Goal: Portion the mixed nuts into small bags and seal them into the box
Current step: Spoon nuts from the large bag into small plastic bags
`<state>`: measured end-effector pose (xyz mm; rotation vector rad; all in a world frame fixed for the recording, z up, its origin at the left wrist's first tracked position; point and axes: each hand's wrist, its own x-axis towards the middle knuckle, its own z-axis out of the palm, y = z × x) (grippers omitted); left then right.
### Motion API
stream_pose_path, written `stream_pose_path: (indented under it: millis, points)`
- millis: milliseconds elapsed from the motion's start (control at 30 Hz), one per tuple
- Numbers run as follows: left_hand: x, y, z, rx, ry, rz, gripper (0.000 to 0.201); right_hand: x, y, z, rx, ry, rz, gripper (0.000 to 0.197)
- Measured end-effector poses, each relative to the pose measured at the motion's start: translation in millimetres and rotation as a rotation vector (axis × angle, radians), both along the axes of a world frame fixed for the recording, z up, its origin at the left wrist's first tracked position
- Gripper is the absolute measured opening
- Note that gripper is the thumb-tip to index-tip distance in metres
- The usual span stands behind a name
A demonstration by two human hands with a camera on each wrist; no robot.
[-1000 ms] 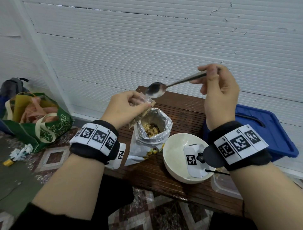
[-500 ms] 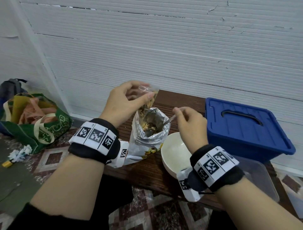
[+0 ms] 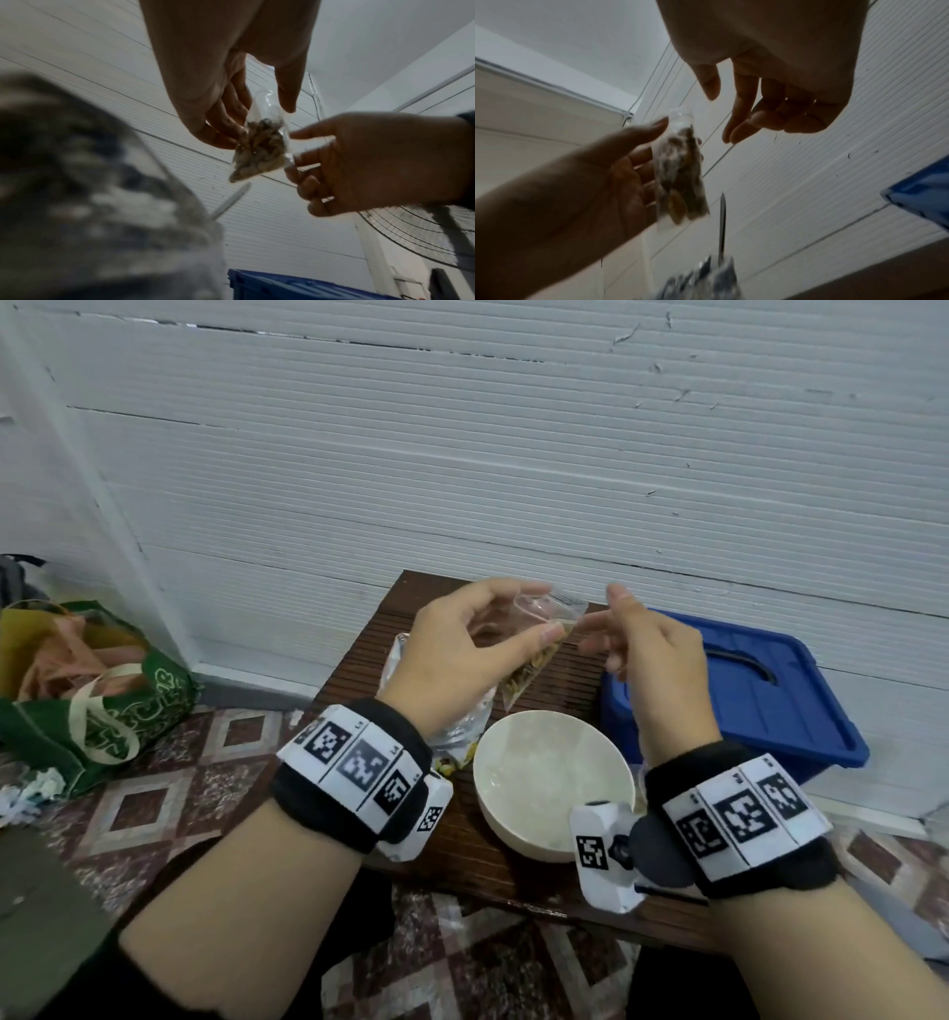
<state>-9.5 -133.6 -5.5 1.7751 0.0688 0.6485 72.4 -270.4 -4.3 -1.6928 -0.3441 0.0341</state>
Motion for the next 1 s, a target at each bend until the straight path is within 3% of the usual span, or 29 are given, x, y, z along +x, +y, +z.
stream_pose_path:
  millis: [167,400,600,867,1000]
  points:
    - [10.2,-25.0,-12.5,0.055,-0.038,0.011,0.034,0.4,-28.4,17.3,-0.06,-0.001,0.08,0.031]
    - [12.9,-51.2,-21.2,0.094,-0.062,-0.021,0.04,1.8,-57.2,21.3,-0.207,-0.136,0.086,0.022]
    - [19.7,-55.0,-40.2,0.119,0.131,-0.186,0.066,8.4,-69.3,15.4,-0.283,-0.133,0.08,0.024]
    - [28.1,-58.4,-58.5,0.16,0.211,-0.151,0.043,4.8,-76.8,9.5,-0.386,-0.067,0.081,0.035]
    - [29.5,-58.6,-63.3,0.216,0.241,-0.122,0.038,1.7,-74.8,6.1,-0.563,-0.119,0.093,0.032]
